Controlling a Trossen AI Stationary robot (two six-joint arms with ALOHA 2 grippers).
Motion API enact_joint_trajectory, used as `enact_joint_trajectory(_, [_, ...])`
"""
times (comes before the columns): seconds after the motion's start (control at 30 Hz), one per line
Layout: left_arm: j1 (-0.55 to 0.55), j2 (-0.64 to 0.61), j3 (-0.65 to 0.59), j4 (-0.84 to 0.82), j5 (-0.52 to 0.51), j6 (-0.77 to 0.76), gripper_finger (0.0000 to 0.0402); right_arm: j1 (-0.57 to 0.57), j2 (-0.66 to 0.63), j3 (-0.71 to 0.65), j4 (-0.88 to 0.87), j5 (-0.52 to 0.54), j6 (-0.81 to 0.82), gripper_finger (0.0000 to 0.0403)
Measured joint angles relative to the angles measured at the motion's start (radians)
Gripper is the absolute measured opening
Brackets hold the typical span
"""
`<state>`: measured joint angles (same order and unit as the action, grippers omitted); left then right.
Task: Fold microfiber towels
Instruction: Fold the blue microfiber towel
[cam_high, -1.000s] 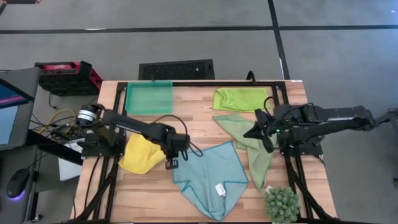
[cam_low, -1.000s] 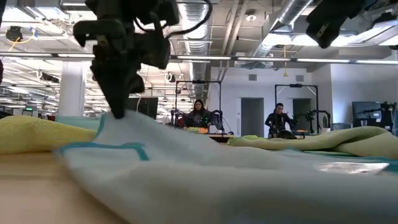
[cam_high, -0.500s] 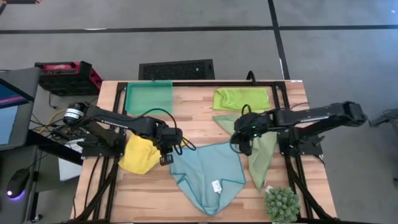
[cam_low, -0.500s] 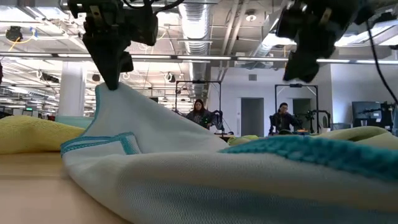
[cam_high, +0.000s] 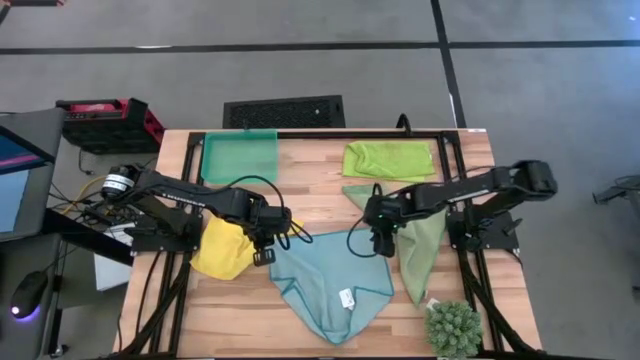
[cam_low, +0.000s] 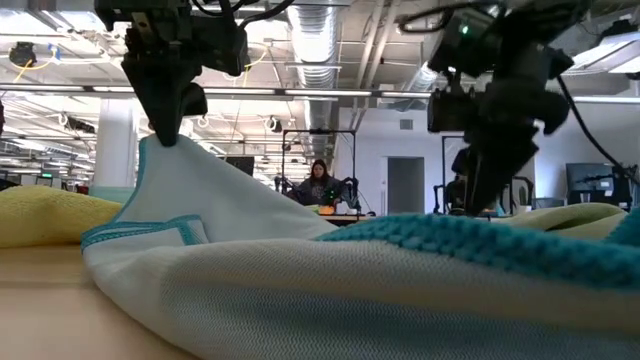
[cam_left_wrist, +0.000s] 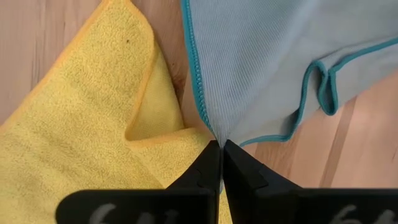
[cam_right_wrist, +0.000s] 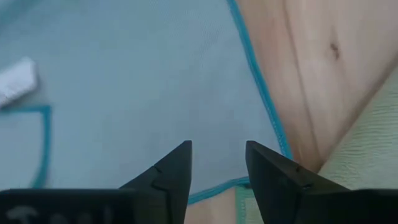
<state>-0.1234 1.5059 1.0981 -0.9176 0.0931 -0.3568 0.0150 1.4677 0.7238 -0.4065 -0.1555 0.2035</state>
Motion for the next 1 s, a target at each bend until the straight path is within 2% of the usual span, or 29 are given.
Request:
enact_joint_trajectory(0.3, [0.000,0.000,0.001,0.000,0.000,-0.004,0.0000,-0.034,0.100,0.000,0.024,0.003,-0.020,0.0172])
enact_joint_trajectory(0.57, [0.000,-0.001,0.001,0.000,0.000,-0.005,0.0000,-0.044,0.088,0.001,0.031,0.005,-0.029,0.0173])
enact_joint_trajectory(0.77, [0.000,-0.001,0.002,0.000,0.001,-0.005,0.0000,-0.046,0.070,0.001,0.024,0.062,-0.062,0.0168])
enact_joint_trajectory(1.0, [0.000,-0.001,0.002,0.000,0.001,-0.006,0.0000,-0.050,0.132,0.004,0.018,0.080,-0.132,0.0166])
